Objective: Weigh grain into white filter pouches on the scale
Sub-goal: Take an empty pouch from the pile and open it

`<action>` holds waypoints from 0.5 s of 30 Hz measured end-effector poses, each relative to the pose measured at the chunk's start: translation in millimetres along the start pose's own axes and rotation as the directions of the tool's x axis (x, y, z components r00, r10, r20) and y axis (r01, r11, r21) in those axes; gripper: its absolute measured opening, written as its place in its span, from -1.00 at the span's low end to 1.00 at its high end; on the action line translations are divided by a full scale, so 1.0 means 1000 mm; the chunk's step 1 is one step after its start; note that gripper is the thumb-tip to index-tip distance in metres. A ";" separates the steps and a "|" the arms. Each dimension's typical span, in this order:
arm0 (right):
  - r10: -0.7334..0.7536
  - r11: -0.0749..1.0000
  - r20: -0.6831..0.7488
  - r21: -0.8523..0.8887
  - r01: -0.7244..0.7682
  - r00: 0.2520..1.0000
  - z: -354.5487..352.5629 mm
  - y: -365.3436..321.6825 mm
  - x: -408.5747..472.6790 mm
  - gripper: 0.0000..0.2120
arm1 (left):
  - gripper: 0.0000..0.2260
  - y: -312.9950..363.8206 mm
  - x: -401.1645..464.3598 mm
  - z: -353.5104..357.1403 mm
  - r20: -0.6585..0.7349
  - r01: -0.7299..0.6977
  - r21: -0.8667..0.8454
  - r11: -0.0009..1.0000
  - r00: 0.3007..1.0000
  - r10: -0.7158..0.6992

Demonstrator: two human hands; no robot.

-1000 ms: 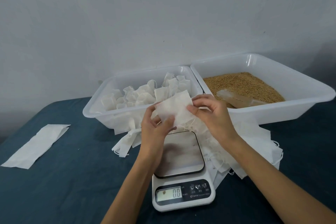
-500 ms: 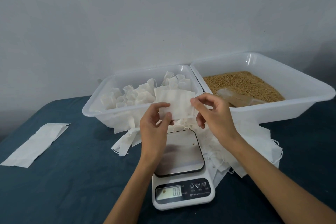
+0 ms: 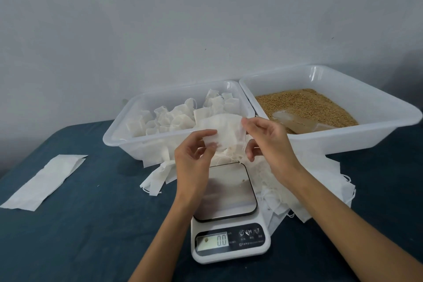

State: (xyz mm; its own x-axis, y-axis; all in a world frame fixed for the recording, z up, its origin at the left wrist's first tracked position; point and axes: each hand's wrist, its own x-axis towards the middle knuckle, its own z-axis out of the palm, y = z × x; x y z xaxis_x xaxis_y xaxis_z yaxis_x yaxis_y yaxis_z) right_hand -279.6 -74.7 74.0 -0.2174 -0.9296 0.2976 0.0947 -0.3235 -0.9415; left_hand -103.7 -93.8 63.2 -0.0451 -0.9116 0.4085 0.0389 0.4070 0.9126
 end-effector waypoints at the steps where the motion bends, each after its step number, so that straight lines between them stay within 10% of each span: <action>1: 0.008 1.000 0.001 0.005 -0.008 1.000 0.000 0.000 0.000 -0.80 | -0.69 0.000 0.000 0.000 0.007 0.002 0.004 1.000 1.000 -0.002; 15: -0.099 0.983 0.076 -0.148 0.109 0.992 0.001 0.003 -0.003 -0.90 | -0.64 0.004 -0.003 -0.001 0.017 0.062 -0.076 0.995 0.998 -0.061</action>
State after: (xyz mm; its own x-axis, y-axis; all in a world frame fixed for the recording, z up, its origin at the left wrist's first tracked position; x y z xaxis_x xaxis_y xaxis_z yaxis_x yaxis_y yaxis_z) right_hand -277.7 -73.3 71.1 -0.1516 -0.9038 0.4003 -0.0741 -0.3934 -0.9164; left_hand -102.8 -89.4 65.9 -0.0643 -0.9335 0.3527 0.1121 0.3444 0.9321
